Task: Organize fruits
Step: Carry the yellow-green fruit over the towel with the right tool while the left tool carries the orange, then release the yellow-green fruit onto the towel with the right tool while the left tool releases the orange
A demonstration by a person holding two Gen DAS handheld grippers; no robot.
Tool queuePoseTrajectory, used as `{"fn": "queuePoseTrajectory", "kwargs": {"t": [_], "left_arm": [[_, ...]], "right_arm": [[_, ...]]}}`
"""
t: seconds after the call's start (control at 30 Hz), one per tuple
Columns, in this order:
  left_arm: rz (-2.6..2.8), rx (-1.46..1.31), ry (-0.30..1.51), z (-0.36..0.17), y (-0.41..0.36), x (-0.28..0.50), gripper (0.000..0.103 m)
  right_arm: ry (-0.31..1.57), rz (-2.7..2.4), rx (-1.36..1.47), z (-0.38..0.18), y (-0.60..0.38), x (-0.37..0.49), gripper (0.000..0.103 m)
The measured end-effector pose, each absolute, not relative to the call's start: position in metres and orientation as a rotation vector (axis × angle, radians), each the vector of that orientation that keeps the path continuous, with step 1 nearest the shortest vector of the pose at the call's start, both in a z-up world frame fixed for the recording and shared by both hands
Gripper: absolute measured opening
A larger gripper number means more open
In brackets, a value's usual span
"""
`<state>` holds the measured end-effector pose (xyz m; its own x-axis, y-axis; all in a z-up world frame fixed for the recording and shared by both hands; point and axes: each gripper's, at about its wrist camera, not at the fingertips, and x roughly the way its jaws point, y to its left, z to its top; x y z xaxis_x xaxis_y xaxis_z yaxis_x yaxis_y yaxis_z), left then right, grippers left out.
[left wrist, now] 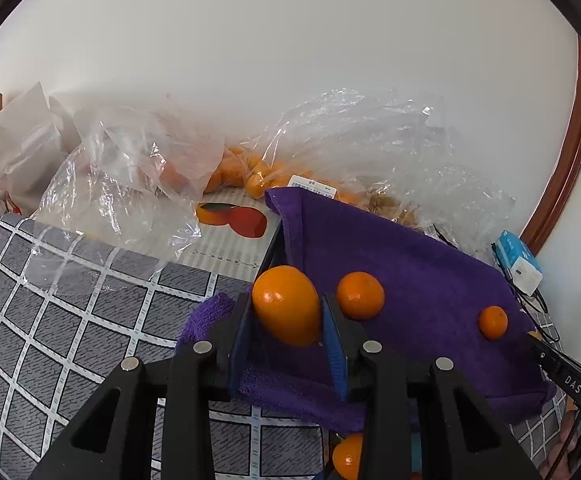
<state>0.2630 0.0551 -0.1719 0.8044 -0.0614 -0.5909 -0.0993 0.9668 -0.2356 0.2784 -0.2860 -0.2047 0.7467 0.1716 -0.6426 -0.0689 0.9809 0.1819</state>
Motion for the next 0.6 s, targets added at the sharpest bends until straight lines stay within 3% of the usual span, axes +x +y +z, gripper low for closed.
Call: {"fn": "queuePoseTrajectory", "kwargs": {"t": [0.6], "left_arm": [[-0.123,-0.301,0.710,-0.186,0.044,0.271,0.033]], "right_arm": [[0.800,0.150,0.066,-0.231,-0.265,0.286,0.025]]}}
